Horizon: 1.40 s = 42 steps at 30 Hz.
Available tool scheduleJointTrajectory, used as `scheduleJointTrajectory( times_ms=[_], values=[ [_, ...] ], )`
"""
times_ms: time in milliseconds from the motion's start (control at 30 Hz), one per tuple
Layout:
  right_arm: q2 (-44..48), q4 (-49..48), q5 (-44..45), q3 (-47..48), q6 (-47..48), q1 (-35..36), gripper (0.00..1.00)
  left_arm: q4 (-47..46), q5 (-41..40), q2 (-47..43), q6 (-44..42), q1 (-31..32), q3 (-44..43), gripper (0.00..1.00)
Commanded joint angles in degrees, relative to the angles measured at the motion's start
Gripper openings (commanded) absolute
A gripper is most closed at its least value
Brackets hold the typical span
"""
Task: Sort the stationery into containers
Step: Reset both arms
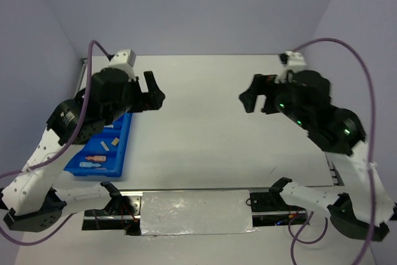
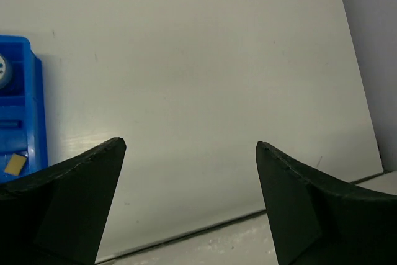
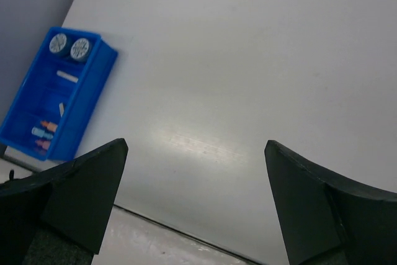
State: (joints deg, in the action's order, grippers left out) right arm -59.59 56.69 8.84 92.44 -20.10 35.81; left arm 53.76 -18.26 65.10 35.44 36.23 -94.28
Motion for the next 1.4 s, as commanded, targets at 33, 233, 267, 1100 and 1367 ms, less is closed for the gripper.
scheduleJointTrajectory(
  times_ms=[33, 233, 267, 1100, 1367],
  values=[
    [9.04, 12.72, 13.39, 5.11, 0.58, -0.13, 1.00, 11.70, -17.93, -6.27, 12.53, 10.96, 2.23, 0.99],
    [21.52, 17.31, 15.23, 0.82, 0.32, -0.04, 1.00, 14.52, -21.02, -20.00, 12.73, 11.41, 8.32, 0.99],
    [23.28, 17.49, 15.59, -0.06, 0.32, -0.22, 1.00, 15.14, -21.11, -20.88, 12.03, 11.41, 8.32, 0.99],
    [31.03, 19.61, 16.74, -7.89, -5.39, -0.04, 1.00, 14.89, -21.03, -27.57, -0.37, 11.50, 9.90, 0.99],
    [29.36, 17.14, 16.74, -7.98, -5.48, -0.13, 1.00, 11.90, -21.90, -27.22, -2.04, 11.41, 11.31, 0.99]
  ],
)
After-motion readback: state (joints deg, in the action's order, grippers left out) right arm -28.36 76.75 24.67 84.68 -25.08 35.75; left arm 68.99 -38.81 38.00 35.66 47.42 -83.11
